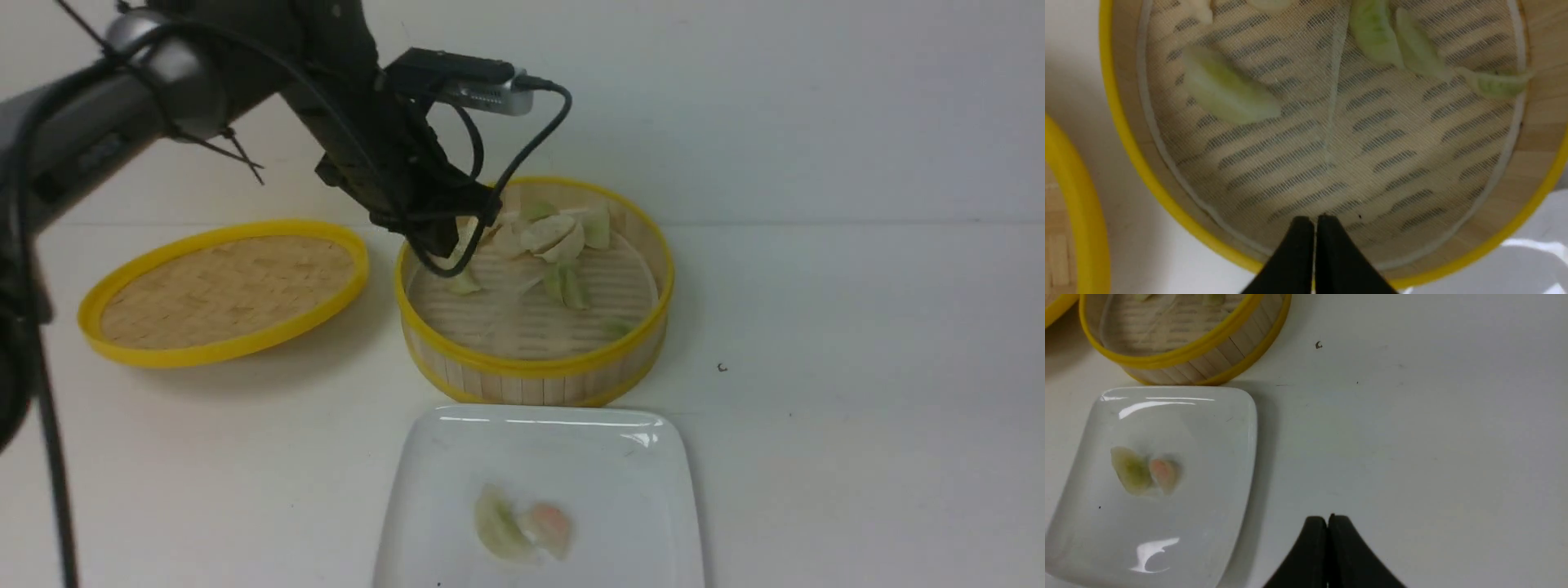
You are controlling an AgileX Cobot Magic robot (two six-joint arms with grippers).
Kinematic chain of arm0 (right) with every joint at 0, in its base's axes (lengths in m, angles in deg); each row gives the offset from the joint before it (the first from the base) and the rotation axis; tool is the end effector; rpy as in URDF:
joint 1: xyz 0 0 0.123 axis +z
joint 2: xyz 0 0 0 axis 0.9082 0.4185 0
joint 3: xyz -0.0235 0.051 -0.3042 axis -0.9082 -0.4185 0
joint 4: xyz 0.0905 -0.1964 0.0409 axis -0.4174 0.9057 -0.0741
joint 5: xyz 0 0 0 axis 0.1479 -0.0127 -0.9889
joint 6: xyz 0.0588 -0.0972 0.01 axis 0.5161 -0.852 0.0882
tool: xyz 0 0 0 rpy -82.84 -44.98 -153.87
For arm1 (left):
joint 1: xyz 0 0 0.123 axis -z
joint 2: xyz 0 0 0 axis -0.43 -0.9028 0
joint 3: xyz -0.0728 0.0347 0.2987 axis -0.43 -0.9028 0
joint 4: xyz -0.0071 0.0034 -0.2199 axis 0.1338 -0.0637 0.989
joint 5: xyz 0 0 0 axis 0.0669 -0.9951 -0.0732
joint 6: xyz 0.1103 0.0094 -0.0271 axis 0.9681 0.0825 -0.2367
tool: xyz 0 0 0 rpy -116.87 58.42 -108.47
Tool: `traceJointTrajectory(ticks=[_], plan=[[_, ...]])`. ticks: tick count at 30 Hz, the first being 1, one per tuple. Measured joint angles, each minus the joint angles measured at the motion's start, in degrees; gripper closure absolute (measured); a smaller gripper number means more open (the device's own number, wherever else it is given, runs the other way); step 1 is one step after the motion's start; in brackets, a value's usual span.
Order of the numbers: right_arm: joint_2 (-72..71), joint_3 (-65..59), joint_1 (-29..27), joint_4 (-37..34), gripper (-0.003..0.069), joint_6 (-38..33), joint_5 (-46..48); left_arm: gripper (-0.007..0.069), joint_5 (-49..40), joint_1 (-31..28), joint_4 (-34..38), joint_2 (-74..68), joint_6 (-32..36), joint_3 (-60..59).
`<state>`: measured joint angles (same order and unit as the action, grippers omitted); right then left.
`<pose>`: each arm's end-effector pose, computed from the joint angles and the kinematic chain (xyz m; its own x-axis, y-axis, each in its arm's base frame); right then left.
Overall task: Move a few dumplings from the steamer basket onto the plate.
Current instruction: Use the left arm to grab a dumpling from the steamer
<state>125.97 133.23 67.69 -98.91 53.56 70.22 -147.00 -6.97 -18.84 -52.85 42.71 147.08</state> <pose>0.0638 0.0315 0.3289 -0.8007 0.1150 -0.5879 -0.0763 0.9538 0.2905 0.4233 -0.1616 0.2724 -0.8400 0.3676 -0.3992 0.4455 0.8871 -0.1207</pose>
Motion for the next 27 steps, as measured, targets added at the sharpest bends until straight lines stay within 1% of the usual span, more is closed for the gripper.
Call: traceJointTrajectory(ticks=[2, 3, 4, 6, 7, 8, 9, 11, 12, 14, 16, 17, 18, 20, 23, 25, 27], plan=[[0.00, 0.00, 0.00, 0.02, 0.0673, 0.36, 0.00, 0.0626, -0.53, 0.04, -0.37, -1.81, -0.14, 2.16], [0.00, 0.00, 0.00, 0.06, 0.0673, 0.61, 0.00, 0.0601, -1.03, 0.04, -1.48, -4.62, -0.31, 5.86], [0.00, 0.00, 0.00, 0.06, 0.0673, 0.63, 0.00, 0.0601, -1.08, 0.04, -1.48, -4.90, -0.31, 5.86], [0.00, 0.00, 0.00, 0.18, 0.0673, 0.76, 0.00, 0.0557, -1.08, 0.04, -2.43, -6.90, -0.31, 8.34], [0.00, 0.00, 0.00, 0.18, 0.0673, 0.76, 0.00, 0.0501, -0.61, 0.04, -3.27, -8.36, -0.31, 9.53], [0.00, 0.00, 0.00, 0.18, 0.0673, 0.80, 0.00, 0.0475, -0.16, 0.04, -3.56, -8.94, -0.31, 9.75], [0.00, 0.00, 0.00, 0.18, 0.0673, 0.80, 0.00, 0.0410, 1.16, 0.04, -4.32, -9.85, -0.57, 9.98], [0.00, 0.00, 0.00, 0.18, 0.0673, 0.82, 0.00, 0.0306, 3.28, 0.04, -5.07, -10.89, -1.55, 10.05], [0.00, 0.00, 0.00, 0.18, 0.0673, 0.82, 0.00, 0.0286, 3.76, 0.04, -5.29, -11.10, -1.90, 10.05], [0.00, 0.07, 0.00, 0.18, 0.0673, 0.87, 0.00, 0.0176, 6.51, 0.04, -6.72, -12.76, -3.95, 10.05], [0.00, 0.07, 0.00, 0.18, 0.0673, 0.87, 0.04, 0.0112, 8.63, 0.04, -7.63, -14.24, -5.93, 10.05], [0.00, 0.07, 0.00, 0.18, 0.0673, 0.87, 0.04, 0.0107, 9.03, 0.04, -7.80, -14.41, -6.28, 10.05], [0.00, 0.07, 0.00, 0.18, 0.0673, 0.87, 0.04, 0.0081, 10.33, 0.04, -8.16, -15.69, -6.99, 10.05], [0.00, 0.07, 0.00, 0.18, 0.0673, 0.87, 0.04, 0.0071, 11.22, 0.04, -8.21, -16.89, -7.21, 10.05], [0.00, 0.07, 0.00, 0.18, 0.0673, 0.87, 0.11, 0.0078, 11.49, 0.27, -8.03, -18.25, -7.25, 10.05], [0.00, 0.07, 0.00, 0.18, 0.0673, 0.87, 0.30, 0.0138, 11.35, 0.30, -8.30, -18.60, -7.25, 10.37], [0.00, 0.07, 0.00, 0.18, 0.0673, 0.87, 0.41, 0.0242, 11.01, 0.30, -8.71, -18.73, -7.25, 10.63]])
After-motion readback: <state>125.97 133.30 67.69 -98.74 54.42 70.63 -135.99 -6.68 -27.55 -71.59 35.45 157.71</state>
